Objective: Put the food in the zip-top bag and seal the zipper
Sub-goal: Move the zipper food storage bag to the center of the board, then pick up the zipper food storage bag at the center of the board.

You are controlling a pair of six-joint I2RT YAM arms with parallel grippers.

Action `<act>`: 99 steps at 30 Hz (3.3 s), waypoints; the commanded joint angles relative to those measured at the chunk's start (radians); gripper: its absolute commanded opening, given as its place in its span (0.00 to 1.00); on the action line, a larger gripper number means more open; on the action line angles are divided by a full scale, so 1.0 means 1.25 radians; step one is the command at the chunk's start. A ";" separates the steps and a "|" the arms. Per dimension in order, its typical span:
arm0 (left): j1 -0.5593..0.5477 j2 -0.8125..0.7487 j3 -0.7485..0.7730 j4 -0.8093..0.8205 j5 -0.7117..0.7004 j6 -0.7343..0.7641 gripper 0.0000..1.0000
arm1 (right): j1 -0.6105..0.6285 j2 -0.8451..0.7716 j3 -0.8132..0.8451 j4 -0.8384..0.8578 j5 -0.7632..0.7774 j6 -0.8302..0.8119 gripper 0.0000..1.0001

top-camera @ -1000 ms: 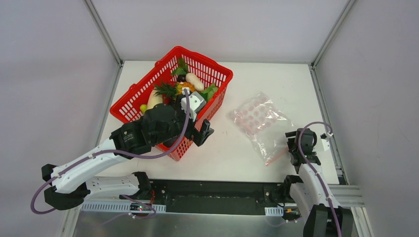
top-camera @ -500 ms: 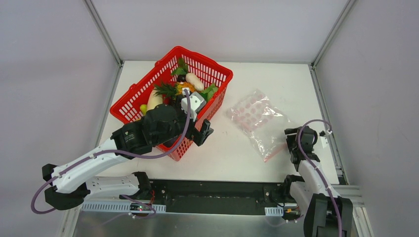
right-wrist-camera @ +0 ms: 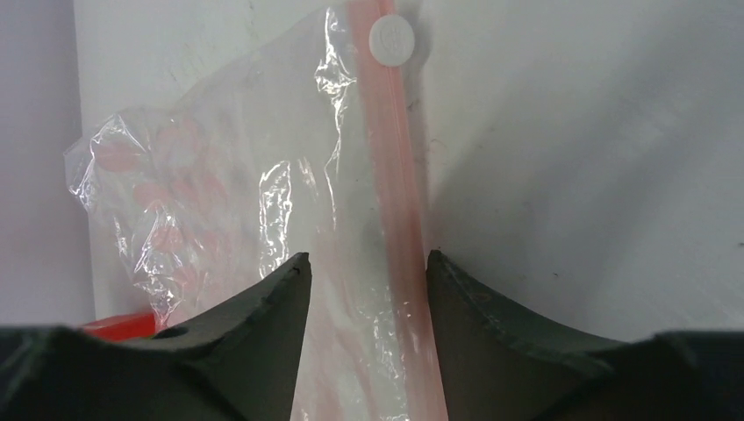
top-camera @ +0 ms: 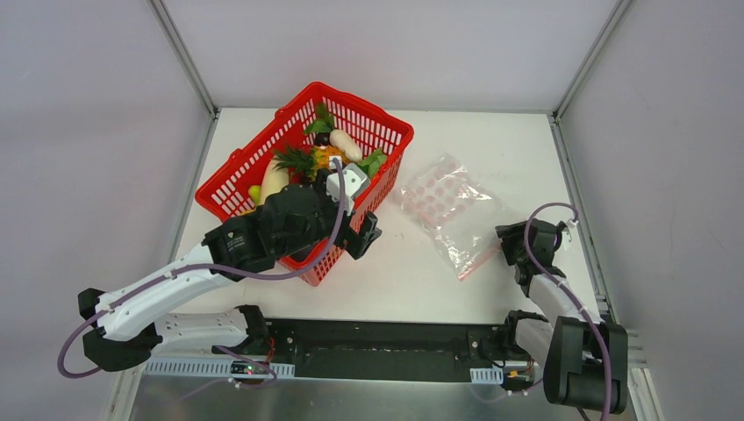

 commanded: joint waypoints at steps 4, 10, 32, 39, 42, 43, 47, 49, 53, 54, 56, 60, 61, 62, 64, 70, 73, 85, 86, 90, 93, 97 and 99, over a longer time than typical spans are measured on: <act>-0.009 0.015 0.002 0.035 0.029 0.003 0.99 | -0.004 0.055 -0.007 -0.030 -0.095 -0.042 0.52; -0.009 0.019 0.000 0.030 0.037 0.008 0.99 | -0.004 0.031 -0.007 -0.023 -0.107 -0.063 0.42; -0.132 0.250 0.167 -0.036 -0.006 0.064 0.96 | -0.004 -0.142 0.035 -0.110 -0.208 -0.092 0.16; -0.176 0.386 0.236 -0.021 -0.033 0.095 0.94 | -0.004 -0.156 0.049 -0.124 -0.240 -0.095 0.16; -0.180 0.424 0.234 0.026 -0.022 0.080 0.94 | -0.004 -0.166 0.053 -0.136 -0.239 -0.098 0.16; -0.182 0.436 0.233 0.040 -0.017 0.076 0.94 | -0.004 -0.171 0.054 -0.139 -0.239 -0.100 0.16; -0.186 0.488 0.234 0.092 -0.009 0.074 0.94 | -0.004 -0.180 0.062 -0.149 -0.237 -0.106 0.16; -0.187 0.512 0.234 0.113 -0.014 0.050 0.93 | -0.004 -0.181 0.066 -0.158 -0.237 -0.110 0.17; -0.187 0.552 0.228 0.159 -0.036 0.042 0.92 | -0.004 -0.186 0.063 -0.161 -0.242 -0.110 0.17; -0.187 0.560 0.225 0.171 -0.042 0.042 0.92 | -0.004 -0.187 0.062 -0.161 -0.244 -0.110 0.17; -0.187 0.575 0.215 0.197 -0.059 0.040 0.93 | -0.004 -0.190 0.061 -0.161 -0.247 -0.108 0.17; -0.186 0.600 0.205 0.222 -0.082 0.032 0.94 | -0.004 -0.197 0.059 -0.163 -0.256 -0.106 0.17; -0.186 0.604 0.203 0.225 -0.083 0.030 0.94 | -0.004 -0.198 0.058 -0.163 -0.257 -0.106 0.17; -0.187 0.607 0.199 0.232 -0.083 0.028 0.94 | -0.004 -0.200 0.057 -0.163 -0.259 -0.105 0.17; -0.187 0.613 0.191 0.245 -0.083 0.024 0.93 | -0.004 -0.201 0.056 -0.163 -0.261 -0.104 0.17; -0.186 0.621 0.150 0.288 -0.088 0.017 0.93 | -0.004 -0.203 0.052 -0.161 -0.276 -0.100 0.17; -0.187 0.618 0.124 0.308 -0.088 0.016 0.92 | -0.004 -0.203 0.054 -0.157 -0.291 -0.092 0.17; -0.186 0.671 0.142 0.335 -0.103 0.020 0.87 | -0.004 -0.244 0.076 -0.178 -0.337 -0.067 0.17; -0.186 0.674 0.146 0.331 -0.103 0.017 0.86 | -0.004 -0.247 0.078 -0.179 -0.334 -0.069 0.17; -0.186 0.692 0.160 0.317 -0.109 0.008 0.84 | -0.004 -0.253 0.081 -0.200 -0.339 -0.067 0.17; -0.186 0.708 0.168 0.319 -0.140 -0.003 0.83 | -0.004 -0.248 0.087 -0.201 -0.346 -0.067 0.17; -0.185 0.741 0.212 0.277 -0.193 -0.020 0.77 | -0.004 -0.250 0.096 -0.209 -0.354 -0.070 0.17; -0.184 0.751 0.232 0.256 -0.193 -0.018 0.64 | -0.004 -0.254 0.099 -0.214 -0.351 -0.072 0.18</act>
